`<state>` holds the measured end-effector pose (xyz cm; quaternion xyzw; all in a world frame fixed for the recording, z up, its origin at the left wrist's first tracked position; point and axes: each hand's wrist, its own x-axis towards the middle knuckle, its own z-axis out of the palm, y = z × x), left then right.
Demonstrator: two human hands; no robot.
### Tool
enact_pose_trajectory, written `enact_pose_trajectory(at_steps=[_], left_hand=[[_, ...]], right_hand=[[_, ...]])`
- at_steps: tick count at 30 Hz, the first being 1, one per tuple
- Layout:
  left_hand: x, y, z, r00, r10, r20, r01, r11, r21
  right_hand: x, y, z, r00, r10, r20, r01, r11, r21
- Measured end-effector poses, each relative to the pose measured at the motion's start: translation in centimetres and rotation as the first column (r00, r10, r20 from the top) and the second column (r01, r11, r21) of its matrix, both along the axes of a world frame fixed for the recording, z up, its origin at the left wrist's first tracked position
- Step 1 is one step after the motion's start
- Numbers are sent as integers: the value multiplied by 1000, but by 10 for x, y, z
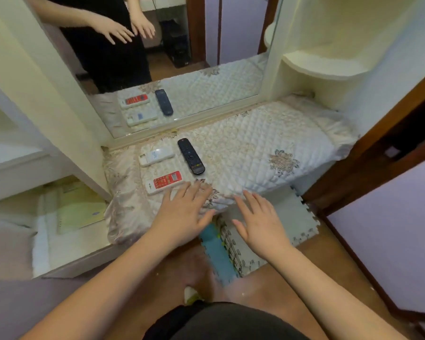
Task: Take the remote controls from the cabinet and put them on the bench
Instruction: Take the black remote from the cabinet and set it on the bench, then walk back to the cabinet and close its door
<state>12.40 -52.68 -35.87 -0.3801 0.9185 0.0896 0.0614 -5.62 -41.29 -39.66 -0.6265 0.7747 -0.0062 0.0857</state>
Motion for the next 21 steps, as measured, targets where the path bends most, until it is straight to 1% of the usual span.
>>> enact_pose_trajectory(at_steps=[3,7,11,16,21], left_hand=[[-38,28,-1,999,-52,-6,52,998,25],[-97,73,-2,979,-203,-34,203,979,-10],[-148,111,-1,947,-318,-47,320,947,32],[-202,140,-1,901,-432,-41,433,901,34],[-246,156,-7,798,-602,29,600,799,45]], right_hand=[[-30,45,4,997,-77,-2,77,997,-11],[-71,112,2,977,-211,26,211,978,8],[-104,170,-5,939,-341,44,340,940,25],[-138,234,-7,844,-528,98,530,848,2],[-149,273,-5,722,-683,112,685,728,31]])
